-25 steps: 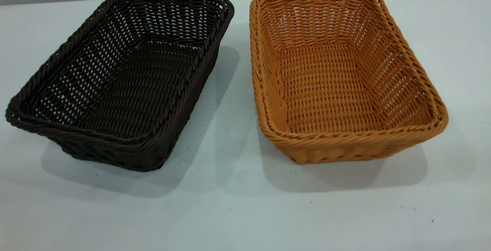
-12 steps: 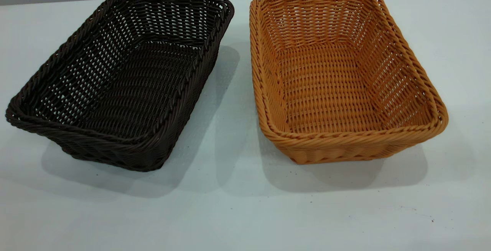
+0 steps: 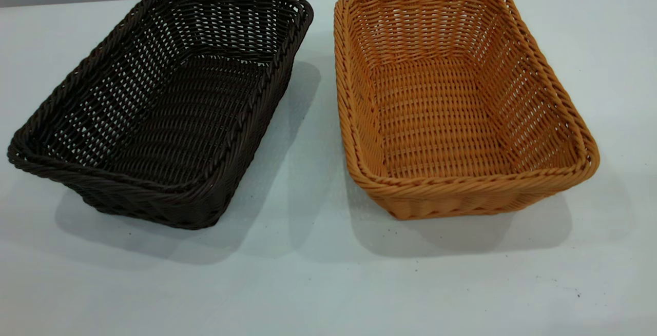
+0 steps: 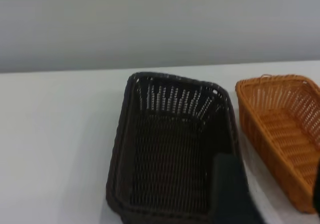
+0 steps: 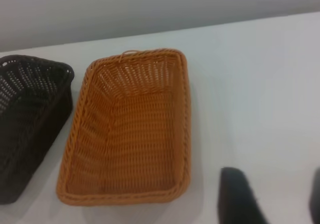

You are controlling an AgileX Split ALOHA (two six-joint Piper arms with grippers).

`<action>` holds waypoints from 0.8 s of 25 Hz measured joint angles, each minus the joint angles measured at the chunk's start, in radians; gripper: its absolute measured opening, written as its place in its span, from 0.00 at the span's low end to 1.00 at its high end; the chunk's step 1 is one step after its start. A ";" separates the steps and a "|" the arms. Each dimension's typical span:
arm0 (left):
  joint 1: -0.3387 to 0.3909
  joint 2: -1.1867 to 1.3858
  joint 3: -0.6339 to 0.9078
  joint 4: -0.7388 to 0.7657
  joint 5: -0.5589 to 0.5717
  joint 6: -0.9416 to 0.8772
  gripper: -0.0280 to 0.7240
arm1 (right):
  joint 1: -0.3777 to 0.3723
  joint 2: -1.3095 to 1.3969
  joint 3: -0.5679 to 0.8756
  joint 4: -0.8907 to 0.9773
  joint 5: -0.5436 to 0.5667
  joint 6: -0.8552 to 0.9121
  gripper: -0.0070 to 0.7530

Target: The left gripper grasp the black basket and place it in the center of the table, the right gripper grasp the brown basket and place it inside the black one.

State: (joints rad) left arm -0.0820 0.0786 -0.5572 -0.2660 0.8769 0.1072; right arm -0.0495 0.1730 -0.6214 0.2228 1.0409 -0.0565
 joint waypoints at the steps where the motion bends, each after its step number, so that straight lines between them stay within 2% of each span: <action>1: 0.000 0.028 0.000 -0.010 -0.019 0.007 0.57 | 0.000 0.032 -0.012 0.013 -0.009 -0.001 0.49; 6: 0.000 0.205 -0.054 -0.082 -0.140 0.119 0.63 | 0.000 0.182 -0.031 0.128 -0.057 -0.004 0.58; 10: 0.000 0.386 -0.151 -0.093 -0.208 0.232 0.63 | 0.000 0.321 -0.027 0.270 -0.063 0.057 0.59; 15: 0.000 0.621 -0.272 -0.092 -0.291 0.344 0.63 | 0.000 0.523 0.015 0.518 -0.122 0.149 0.59; 20: 0.000 0.803 -0.293 -0.087 -0.389 0.459 0.63 | 0.001 0.727 0.018 0.768 -0.141 0.169 0.59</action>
State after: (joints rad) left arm -0.0820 0.8816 -0.8500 -0.3532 0.4879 0.5664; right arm -0.0484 0.9005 -0.6030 0.9907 0.9003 0.1128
